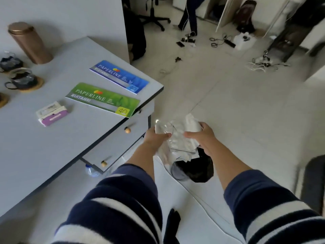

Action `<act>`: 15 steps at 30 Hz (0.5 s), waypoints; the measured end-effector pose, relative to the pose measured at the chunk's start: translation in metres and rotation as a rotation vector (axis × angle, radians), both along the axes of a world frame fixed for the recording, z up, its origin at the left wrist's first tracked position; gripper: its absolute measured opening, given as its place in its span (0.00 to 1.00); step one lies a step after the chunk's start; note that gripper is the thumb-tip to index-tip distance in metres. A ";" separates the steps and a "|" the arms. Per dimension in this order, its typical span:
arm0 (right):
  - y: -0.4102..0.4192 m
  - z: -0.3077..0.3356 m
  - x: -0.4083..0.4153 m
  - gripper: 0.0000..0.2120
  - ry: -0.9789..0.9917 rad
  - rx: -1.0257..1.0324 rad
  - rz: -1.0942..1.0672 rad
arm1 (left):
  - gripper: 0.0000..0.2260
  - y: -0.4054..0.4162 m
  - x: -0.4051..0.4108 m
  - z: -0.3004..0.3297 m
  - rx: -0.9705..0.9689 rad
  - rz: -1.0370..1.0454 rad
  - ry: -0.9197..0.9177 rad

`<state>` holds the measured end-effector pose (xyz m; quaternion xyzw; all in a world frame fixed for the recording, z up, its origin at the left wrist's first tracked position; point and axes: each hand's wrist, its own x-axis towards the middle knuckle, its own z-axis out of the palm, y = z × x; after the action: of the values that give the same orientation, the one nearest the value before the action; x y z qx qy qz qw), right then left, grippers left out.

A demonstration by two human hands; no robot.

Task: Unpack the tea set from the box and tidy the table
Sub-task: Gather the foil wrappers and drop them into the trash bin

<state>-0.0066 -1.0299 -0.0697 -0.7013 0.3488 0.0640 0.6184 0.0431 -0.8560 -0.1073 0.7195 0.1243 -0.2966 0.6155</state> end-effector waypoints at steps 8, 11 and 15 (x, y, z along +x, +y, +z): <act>-0.116 -0.082 0.006 0.39 0.157 -0.012 -0.030 | 0.42 -0.119 0.023 -0.051 0.180 -0.110 -0.030; -0.136 -0.116 0.001 0.49 0.366 -0.005 0.098 | 0.48 -0.134 0.024 -0.078 0.384 -0.266 -0.064; -0.146 -0.143 -0.002 0.47 0.502 -0.025 0.143 | 0.45 -0.146 0.021 -0.097 0.482 -0.455 -0.089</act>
<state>-0.0086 -1.1756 -0.2129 -0.6939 0.4414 0.2753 0.4979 0.0640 -1.0021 -0.2039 0.8661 0.0001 -0.3566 0.3504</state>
